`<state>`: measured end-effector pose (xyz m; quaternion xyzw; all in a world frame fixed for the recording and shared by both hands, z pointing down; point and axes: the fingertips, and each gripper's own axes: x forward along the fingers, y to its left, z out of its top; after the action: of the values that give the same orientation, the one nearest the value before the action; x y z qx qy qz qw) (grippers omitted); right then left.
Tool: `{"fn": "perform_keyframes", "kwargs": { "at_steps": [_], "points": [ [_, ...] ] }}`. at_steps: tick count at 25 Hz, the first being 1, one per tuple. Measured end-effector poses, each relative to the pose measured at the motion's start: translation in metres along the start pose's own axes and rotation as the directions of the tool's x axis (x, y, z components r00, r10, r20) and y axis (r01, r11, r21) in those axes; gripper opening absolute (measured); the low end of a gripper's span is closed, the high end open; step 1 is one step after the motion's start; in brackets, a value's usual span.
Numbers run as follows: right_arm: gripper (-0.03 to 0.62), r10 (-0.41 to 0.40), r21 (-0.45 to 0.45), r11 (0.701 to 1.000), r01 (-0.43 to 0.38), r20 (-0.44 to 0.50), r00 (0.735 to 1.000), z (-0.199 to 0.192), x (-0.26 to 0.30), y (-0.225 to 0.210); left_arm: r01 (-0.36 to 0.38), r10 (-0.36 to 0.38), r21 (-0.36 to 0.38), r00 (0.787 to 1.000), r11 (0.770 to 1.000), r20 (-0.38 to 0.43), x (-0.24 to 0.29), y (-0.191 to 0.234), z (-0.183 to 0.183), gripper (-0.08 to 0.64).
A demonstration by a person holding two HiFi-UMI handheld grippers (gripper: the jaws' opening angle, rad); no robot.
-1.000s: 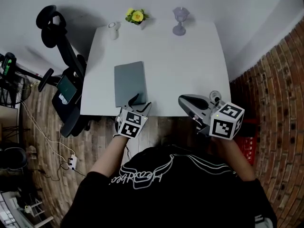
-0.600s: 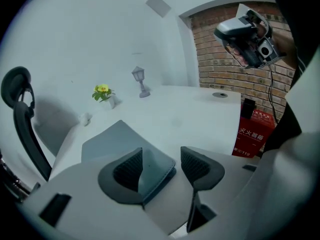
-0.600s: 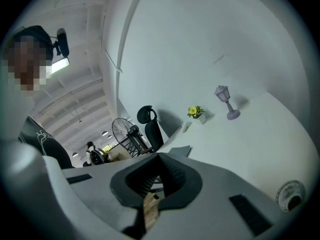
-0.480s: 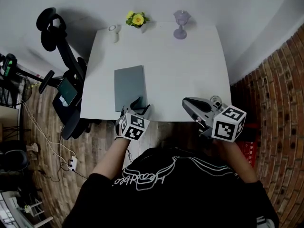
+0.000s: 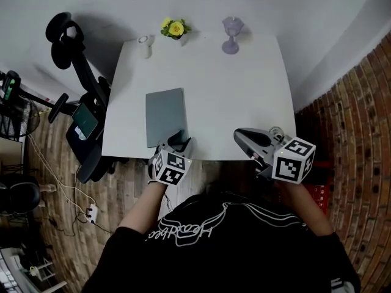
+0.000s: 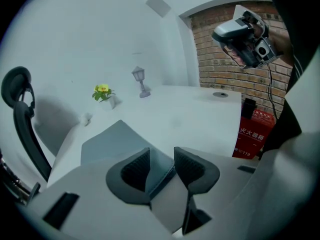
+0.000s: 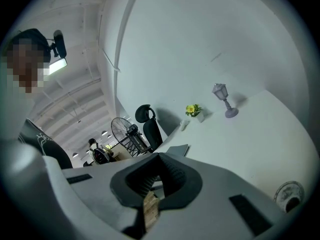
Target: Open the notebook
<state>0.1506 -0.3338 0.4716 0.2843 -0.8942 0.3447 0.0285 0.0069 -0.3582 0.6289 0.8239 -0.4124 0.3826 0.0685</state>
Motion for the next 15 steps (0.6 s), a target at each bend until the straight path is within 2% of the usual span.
{"fn": "perform_keyframes", "kwargs": {
  "at_steps": [7,15],
  "points": [
    [0.000,0.010,-0.002,1.000,-0.010,-0.010,1.000,-0.002,0.003,0.003,0.003,-0.003,0.005,1.000,1.000,0.005,-0.005,-0.004,0.006,0.086],
    [0.000,0.019,-0.006,1.000,-0.020,-0.006,1.000,-0.002,0.007,0.011,0.004,-0.004,-0.037,1.000,0.999,0.015,-0.017,0.003,0.013,0.060]
  ]
}}
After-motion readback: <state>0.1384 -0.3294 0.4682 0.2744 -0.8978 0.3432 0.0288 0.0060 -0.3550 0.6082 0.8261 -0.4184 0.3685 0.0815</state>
